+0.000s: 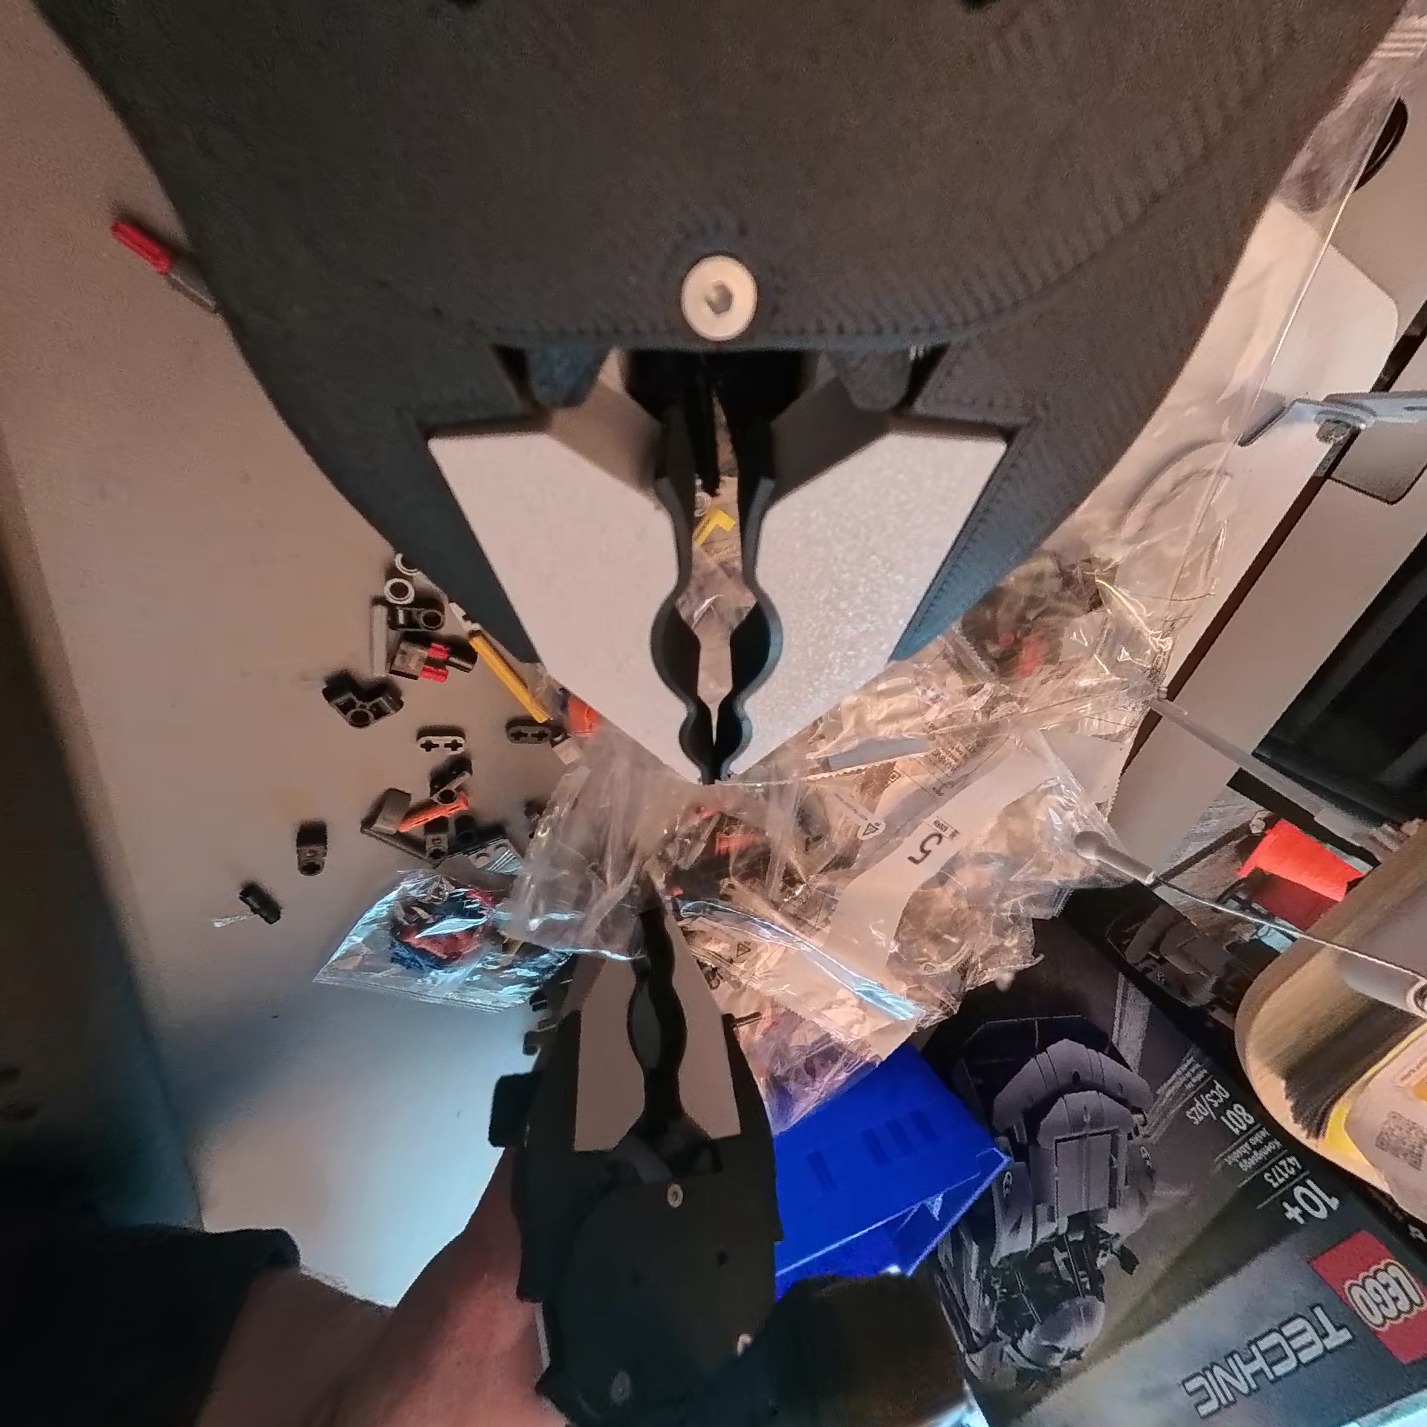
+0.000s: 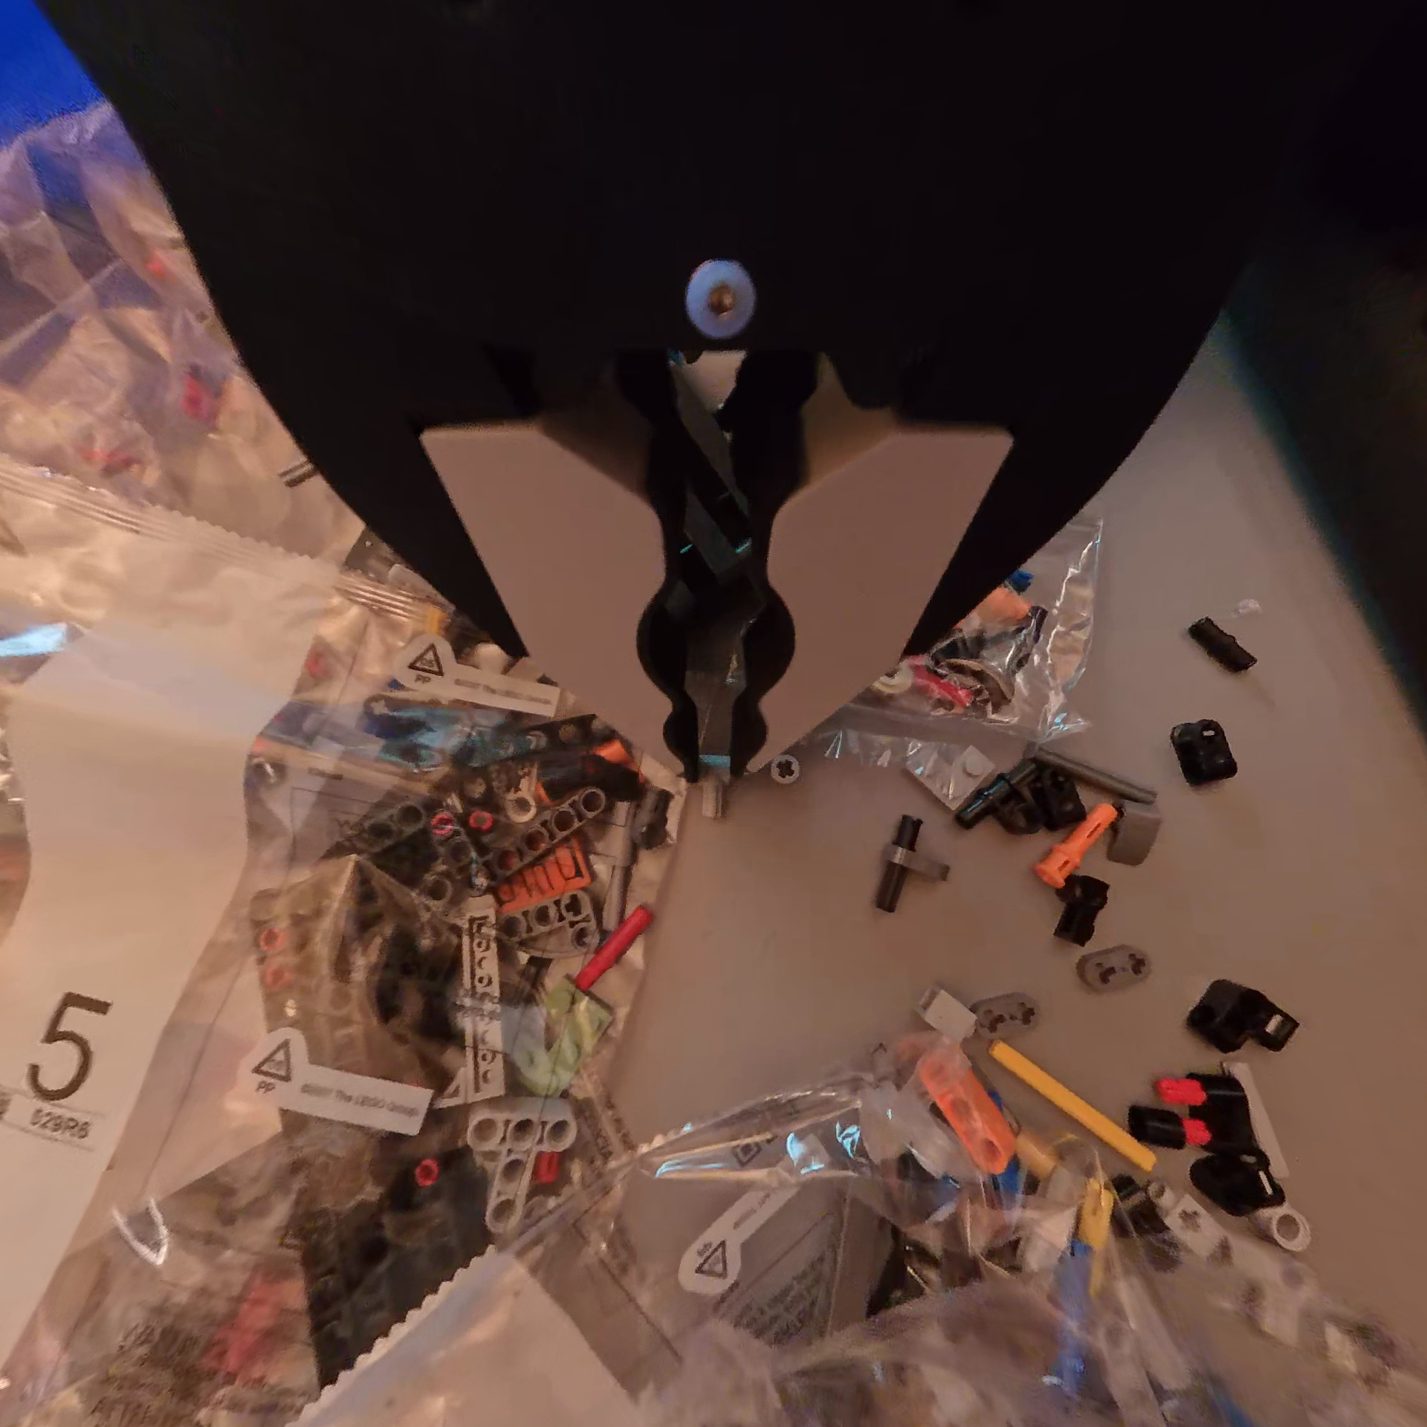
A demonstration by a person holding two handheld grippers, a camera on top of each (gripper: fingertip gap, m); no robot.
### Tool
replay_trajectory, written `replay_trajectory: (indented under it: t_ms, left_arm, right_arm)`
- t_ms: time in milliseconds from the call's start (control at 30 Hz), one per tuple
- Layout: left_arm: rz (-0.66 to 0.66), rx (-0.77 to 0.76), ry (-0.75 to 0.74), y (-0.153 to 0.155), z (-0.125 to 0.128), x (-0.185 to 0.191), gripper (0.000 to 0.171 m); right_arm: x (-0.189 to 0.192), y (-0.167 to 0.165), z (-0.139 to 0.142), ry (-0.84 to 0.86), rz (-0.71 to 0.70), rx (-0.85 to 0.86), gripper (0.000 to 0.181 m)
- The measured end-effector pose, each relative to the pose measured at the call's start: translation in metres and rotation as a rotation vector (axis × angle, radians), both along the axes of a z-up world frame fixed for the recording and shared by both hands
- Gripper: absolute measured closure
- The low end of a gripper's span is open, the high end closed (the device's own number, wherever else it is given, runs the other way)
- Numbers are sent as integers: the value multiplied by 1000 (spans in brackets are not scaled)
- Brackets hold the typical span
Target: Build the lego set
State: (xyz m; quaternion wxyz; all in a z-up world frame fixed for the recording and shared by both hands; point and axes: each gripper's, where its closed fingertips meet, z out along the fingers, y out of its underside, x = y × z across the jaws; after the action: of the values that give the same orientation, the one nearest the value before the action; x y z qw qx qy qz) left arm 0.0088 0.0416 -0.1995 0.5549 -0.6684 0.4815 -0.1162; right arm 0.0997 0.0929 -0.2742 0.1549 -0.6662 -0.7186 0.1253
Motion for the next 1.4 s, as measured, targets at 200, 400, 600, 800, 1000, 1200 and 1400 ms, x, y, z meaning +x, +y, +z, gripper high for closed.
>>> replay_trajectory:
  t_ms: [200,400,600,800,1000,1200,1400]
  left_arm:
    - [0,0,0,0,0,0,171]
    - [-1,-3,0,0,-1,0,171]
    - [-14,-12,11,-1,-4,4,171]
    - [-21,-21,19,-1,-7,6,171]
    - [-24,-25,26,-2,-9,7,171]
    - [-30,-31,31,-3,-11,9,171]
    - [-29,-37,17,-2,-10,9,171]
  right_arm:
    - [-7,-1,7,43,20,24,176]
    - [-22,-13,33,180,61,1,177]
    - [-50,-35,74,400,149,2,177]
    - [-67,-46,78,436,194,23,177]
    - [-64,-45,105,540,180,36,176]
    - [-70,-56,92,490,225,25,176]
    - [-76,-57,65,381,230,20,177]
